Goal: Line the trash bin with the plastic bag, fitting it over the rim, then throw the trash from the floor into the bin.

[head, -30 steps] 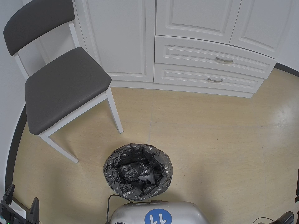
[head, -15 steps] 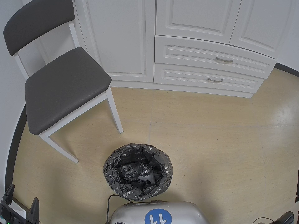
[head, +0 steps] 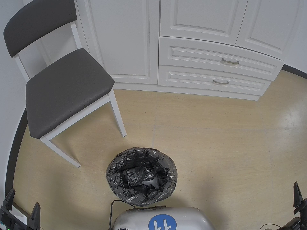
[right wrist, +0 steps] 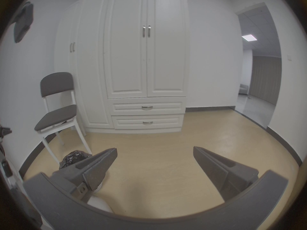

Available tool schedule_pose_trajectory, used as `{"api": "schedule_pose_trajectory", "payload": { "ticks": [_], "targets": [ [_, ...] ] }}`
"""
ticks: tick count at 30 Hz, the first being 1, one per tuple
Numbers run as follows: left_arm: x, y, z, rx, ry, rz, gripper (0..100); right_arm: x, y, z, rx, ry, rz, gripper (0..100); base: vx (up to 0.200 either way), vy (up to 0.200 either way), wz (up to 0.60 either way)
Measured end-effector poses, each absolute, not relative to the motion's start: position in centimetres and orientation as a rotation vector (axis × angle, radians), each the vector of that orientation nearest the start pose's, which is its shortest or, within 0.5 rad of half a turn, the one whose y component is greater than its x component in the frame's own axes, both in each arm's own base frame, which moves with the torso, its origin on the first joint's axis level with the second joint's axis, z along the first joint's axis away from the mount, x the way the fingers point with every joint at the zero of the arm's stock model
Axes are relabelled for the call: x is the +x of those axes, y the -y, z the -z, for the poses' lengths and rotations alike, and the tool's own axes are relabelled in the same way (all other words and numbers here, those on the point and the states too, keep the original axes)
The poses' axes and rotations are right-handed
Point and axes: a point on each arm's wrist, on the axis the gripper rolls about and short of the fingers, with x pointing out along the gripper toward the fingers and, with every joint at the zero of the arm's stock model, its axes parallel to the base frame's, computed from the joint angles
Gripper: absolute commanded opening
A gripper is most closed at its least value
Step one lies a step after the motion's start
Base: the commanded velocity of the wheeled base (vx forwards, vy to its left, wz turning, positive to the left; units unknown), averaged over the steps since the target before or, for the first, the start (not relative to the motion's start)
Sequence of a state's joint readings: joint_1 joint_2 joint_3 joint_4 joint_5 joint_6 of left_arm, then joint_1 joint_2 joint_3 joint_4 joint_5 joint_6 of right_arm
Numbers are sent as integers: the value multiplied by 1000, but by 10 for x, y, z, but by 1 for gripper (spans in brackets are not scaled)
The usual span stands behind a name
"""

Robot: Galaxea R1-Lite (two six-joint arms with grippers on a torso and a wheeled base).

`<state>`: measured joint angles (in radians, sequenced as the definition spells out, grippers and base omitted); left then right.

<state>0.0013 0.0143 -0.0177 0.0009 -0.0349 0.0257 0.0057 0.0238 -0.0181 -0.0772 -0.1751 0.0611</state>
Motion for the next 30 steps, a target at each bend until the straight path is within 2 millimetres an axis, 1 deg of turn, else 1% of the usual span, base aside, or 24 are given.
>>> {"api": "schedule_pose_trajectory", "payload": {
  "ticks": [4,7,9,11,14,17,21,23,28,30],
  "targets": [
    [-23,1,-81,26,2,34,100,-24,7,-88,86,76,291,100,0,0,0],
    [-23,1,-81,26,2,34,100,-24,7,-87,36,68,312,100,0,0,0],
    [-23,1,-80,26,2,34,100,-24,7,-87,-10,62,295,100,0,0,0],
    [-23,1,-80,26,2,34,100,-24,5,-87,-41,60,236,100,0,0,0],
    [-23,1,-80,26,2,34,100,-23,4,-87,-48,61,163,100,0,0,0],
    [-23,1,-80,26,2,34,100,-23,3,-87,-20,64,147,100,0,0,0],
    [-23,1,-81,26,2,34,100,-23,3,-89,-45,76,141,100,0,0,0],
    [-23,1,-81,26,1,33,100,-23,3,-88,-33,73,140,100,0,0,0],
    [-23,1,-81,26,2,34,100,-23,4,-88,95,77,163,100,0,0,0],
    [-23,1,-81,26,2,34,100,-24,4,-88,112,79,173,100,0,0,0]
  ]
}}
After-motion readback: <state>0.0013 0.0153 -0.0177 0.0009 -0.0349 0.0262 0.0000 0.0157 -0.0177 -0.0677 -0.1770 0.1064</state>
